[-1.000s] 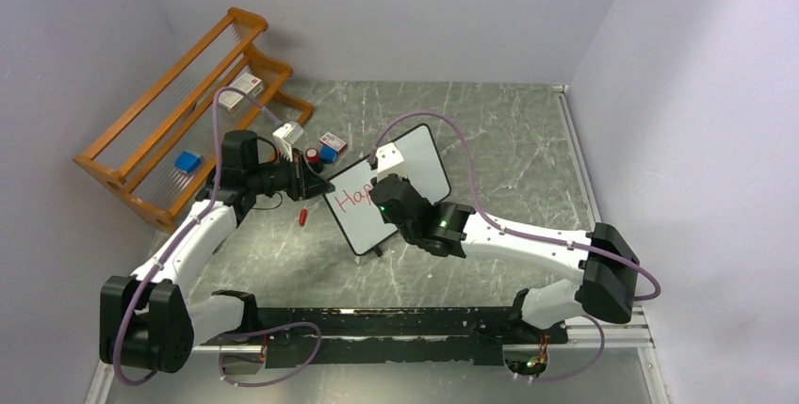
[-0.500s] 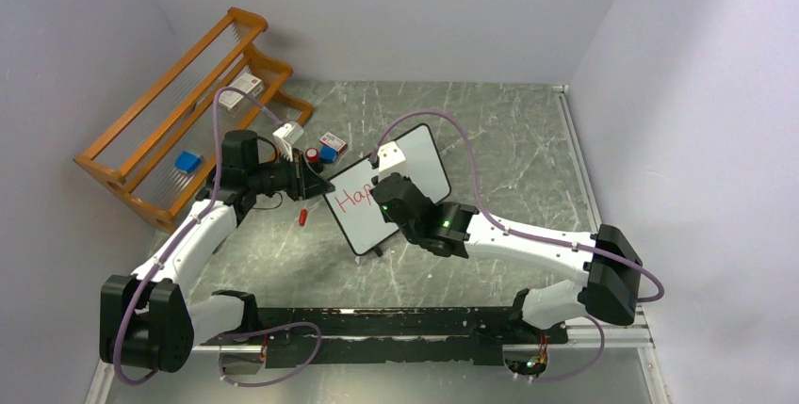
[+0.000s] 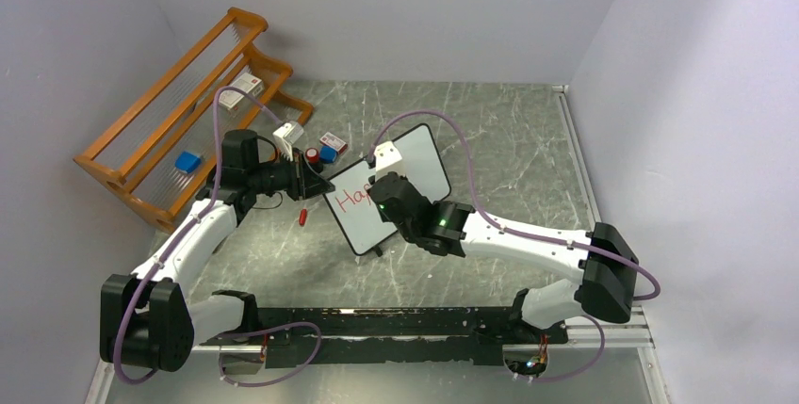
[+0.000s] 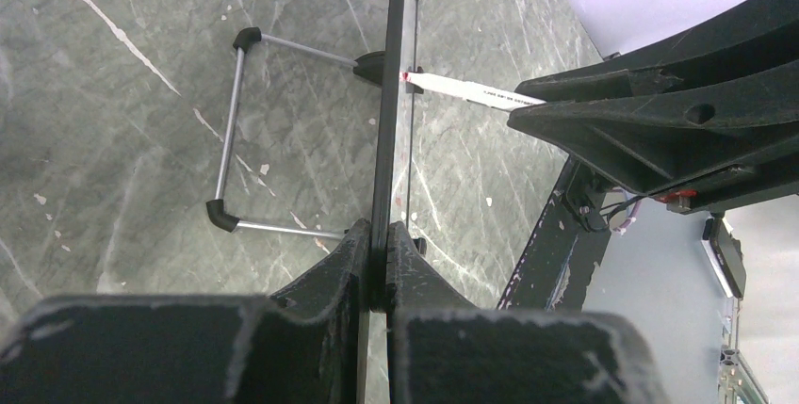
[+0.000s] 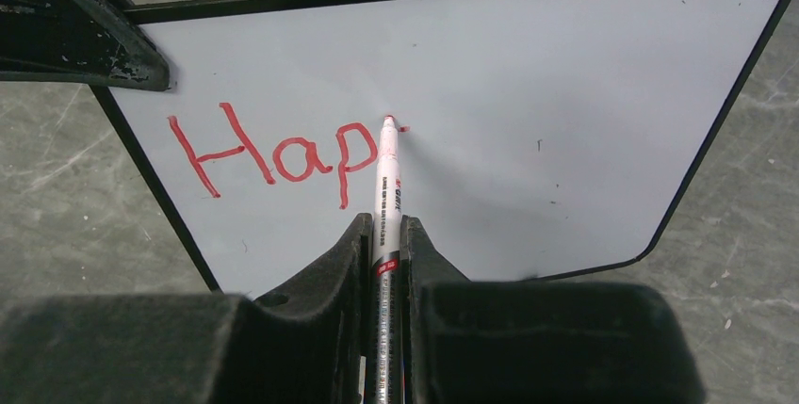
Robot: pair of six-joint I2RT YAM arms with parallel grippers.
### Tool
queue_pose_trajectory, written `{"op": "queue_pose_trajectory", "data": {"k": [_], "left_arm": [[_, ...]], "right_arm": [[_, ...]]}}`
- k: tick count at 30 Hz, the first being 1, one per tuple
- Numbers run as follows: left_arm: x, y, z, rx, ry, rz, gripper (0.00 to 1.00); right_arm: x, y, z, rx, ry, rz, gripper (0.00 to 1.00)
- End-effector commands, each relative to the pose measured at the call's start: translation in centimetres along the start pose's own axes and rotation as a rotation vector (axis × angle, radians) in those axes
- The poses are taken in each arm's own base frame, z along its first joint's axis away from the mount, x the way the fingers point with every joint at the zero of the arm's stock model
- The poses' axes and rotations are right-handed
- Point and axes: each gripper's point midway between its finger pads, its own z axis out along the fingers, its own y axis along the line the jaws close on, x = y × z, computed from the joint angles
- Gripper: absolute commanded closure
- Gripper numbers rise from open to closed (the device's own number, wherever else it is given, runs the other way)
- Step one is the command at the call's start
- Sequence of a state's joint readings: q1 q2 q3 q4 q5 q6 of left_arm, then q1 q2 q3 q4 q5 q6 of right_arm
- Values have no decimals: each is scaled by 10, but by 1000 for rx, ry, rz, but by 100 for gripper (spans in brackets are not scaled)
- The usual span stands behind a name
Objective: Write a sentence on the whiteboard
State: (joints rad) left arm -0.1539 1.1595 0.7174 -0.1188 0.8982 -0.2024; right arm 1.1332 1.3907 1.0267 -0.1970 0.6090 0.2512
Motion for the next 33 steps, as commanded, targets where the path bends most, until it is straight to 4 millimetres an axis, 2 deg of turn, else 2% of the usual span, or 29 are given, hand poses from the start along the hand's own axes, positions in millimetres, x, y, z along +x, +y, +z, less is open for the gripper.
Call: {"op": "queue_pose_trajectory", "data": {"k": [1,17,33], "left_arm": [[14,14,2,-55,40,-35,95],[13,14,2,-56,39,-33,95],[13,14,2,-56,40,-34,95]], "right_arm": [[-13,1,5,5,-27,20,100],[18,-6,0,18,64,5,100],[41,4,-4,-39,136,2,100]]}}
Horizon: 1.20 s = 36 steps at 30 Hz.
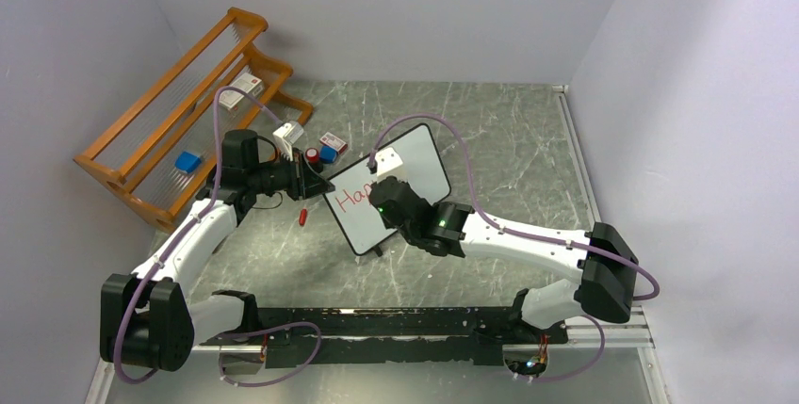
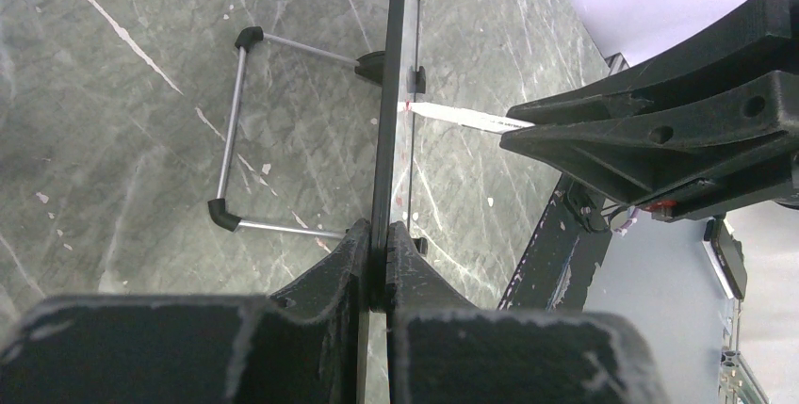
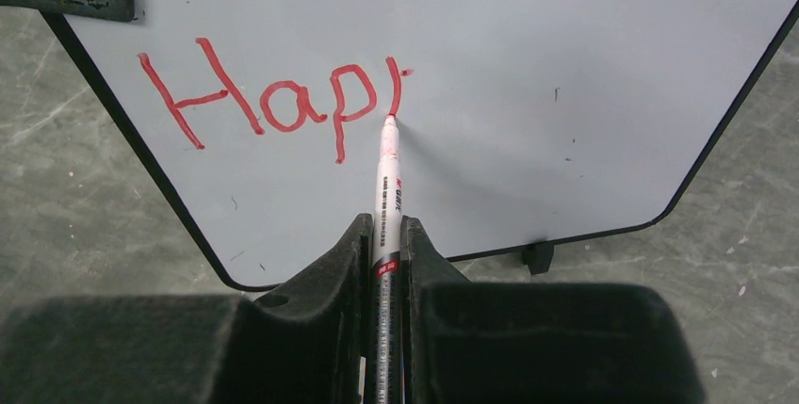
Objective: Write a sentence on the whiteboard
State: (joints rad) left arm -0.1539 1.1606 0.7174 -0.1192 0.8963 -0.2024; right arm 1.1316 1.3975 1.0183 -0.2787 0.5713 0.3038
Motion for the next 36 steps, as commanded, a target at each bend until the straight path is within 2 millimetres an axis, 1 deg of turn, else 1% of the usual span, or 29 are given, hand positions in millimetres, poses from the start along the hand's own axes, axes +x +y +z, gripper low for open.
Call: {"op": "queue_pose_trajectory", "data": {"k": [1,8,10,14,18,22,26,32,36], "left_arm": [[13,14,2,-53,38,-31,95],[13,14,2,-55,38,-31,95],[12,14,2,-55,37,-31,95],[13,14,2,-54,38,-32,95],[13,13,2,-55,37,-31,95],[13,13,1,-53,35,-31,95],[14,13,1,-52,38,-33,95],[13,13,1,-52,36,-31,95],[13,12,1,-49,37,-31,95]], "right_arm": [[18,3,-1,-28,53,0,100],[24,5,-3,-40,71,-7,100],[23,5,-4,-42,68,0,100],[10,1,-9,-33,26,24,100],[-10,-5,-15,-9,-38,44,100],[-25,-15,-15,32,-89,50,100],[-32,-14,-11,34,-104,47,100],[-33,-8,-4,19,-104,43,100],[-35,-7,-2,21,-109,43,100]]}}
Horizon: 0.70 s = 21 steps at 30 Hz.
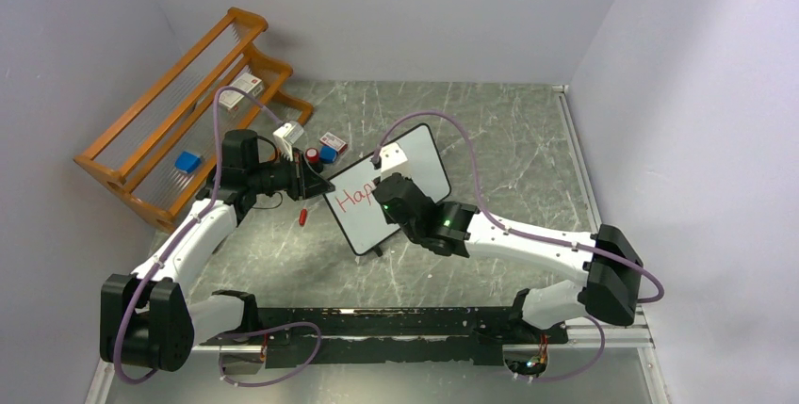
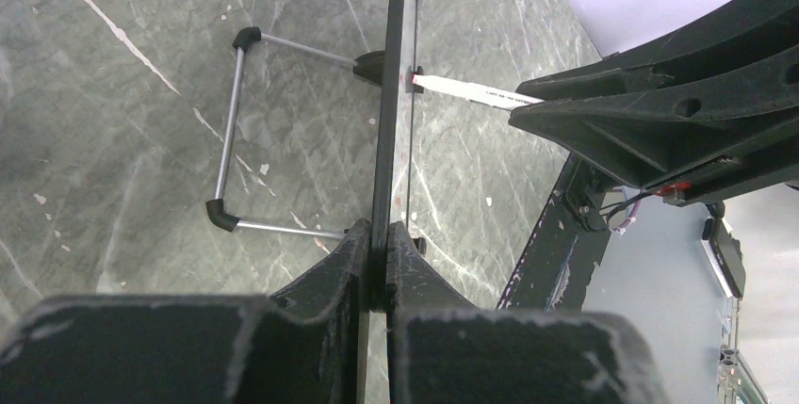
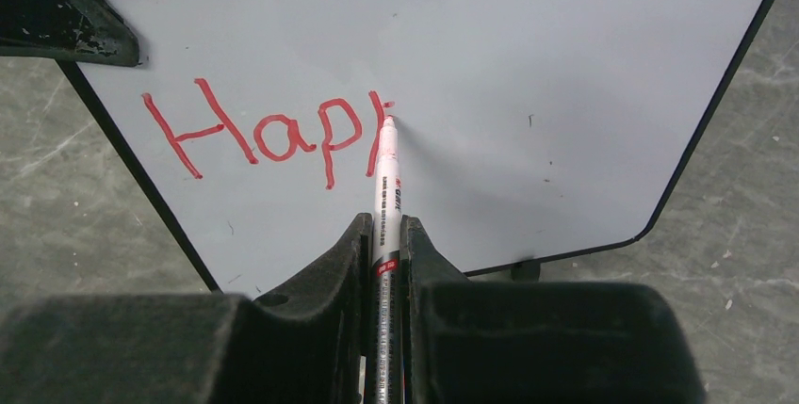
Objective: Write a sentence on the whiteboard
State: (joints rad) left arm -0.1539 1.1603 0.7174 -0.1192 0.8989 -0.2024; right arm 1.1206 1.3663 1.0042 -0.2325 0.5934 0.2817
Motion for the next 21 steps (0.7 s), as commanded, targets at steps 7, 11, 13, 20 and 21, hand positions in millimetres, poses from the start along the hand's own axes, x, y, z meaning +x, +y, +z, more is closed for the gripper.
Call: {"op": "queue_pose_trajectory", "data": {"k": [7,11,13,20,21], "left_arm": [[13,13,2,-50,38,-31,95],[14,13,2,-50,40,-32,95],[14,13,2,-51,40,-34,95],[14,14,2,-53,41,-34,95],[14,13,2,-52,41,-34,95]], "right_arm": [[-24,2,6,0,-57,27,100],[-25,3,7,-4,-58,26,100],[-26,4,7,-10,-57,28,100],[-19,5,7,-19,-33,25,100],[-18,4,7,-17,-29,24,100]]}}
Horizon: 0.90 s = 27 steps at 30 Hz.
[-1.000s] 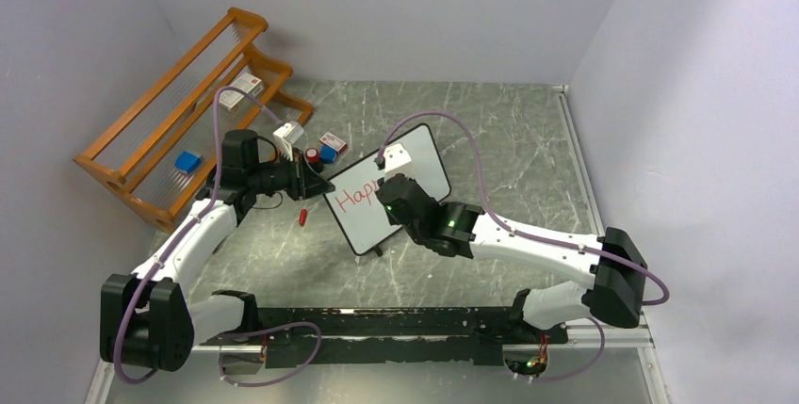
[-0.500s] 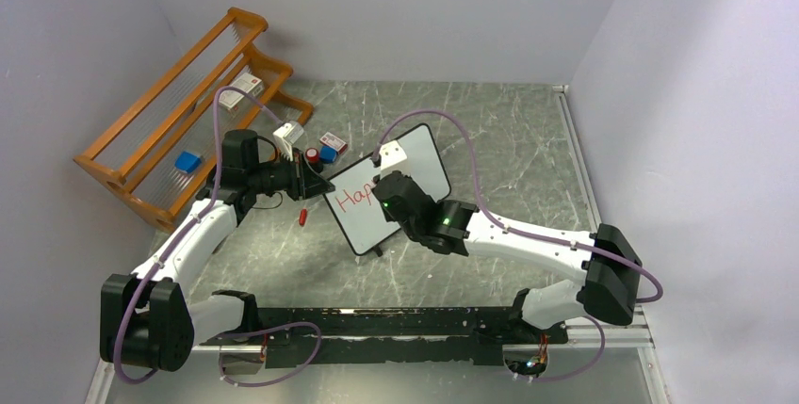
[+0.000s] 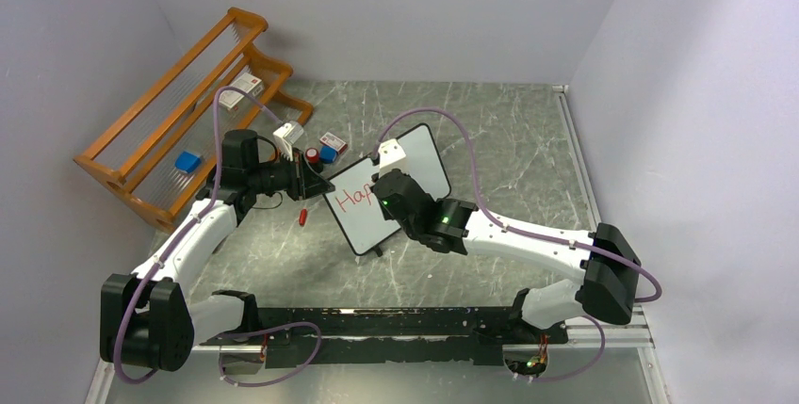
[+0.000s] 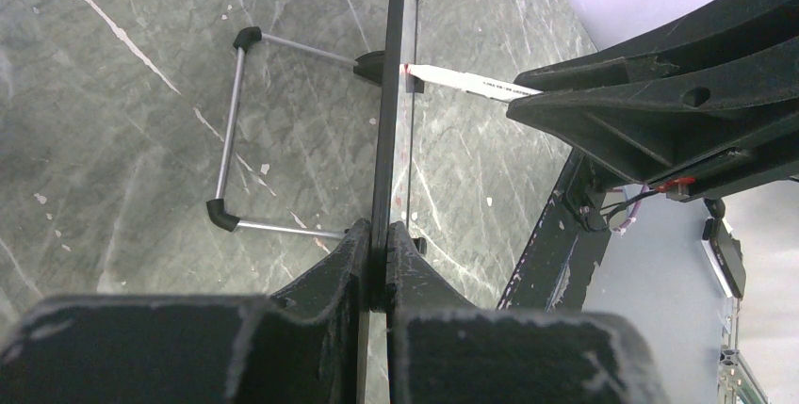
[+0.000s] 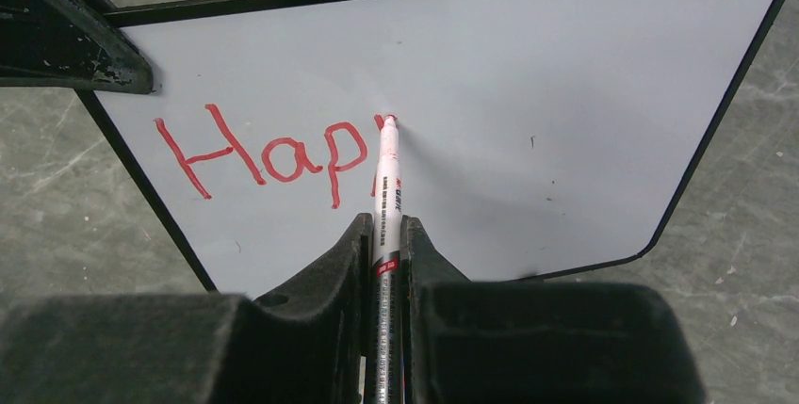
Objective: Write a sentence on the whiteboard
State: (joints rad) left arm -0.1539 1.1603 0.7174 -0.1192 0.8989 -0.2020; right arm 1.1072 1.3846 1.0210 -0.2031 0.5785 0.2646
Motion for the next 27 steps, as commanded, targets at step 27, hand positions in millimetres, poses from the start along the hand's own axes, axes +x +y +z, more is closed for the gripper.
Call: {"op": "queue_pose_trajectory", "data": {"k": [27], "left_arm": [[14,13,2,-50,39,-35,95]], "right_arm": [[5,-13,6,60,17,24,100]]}}
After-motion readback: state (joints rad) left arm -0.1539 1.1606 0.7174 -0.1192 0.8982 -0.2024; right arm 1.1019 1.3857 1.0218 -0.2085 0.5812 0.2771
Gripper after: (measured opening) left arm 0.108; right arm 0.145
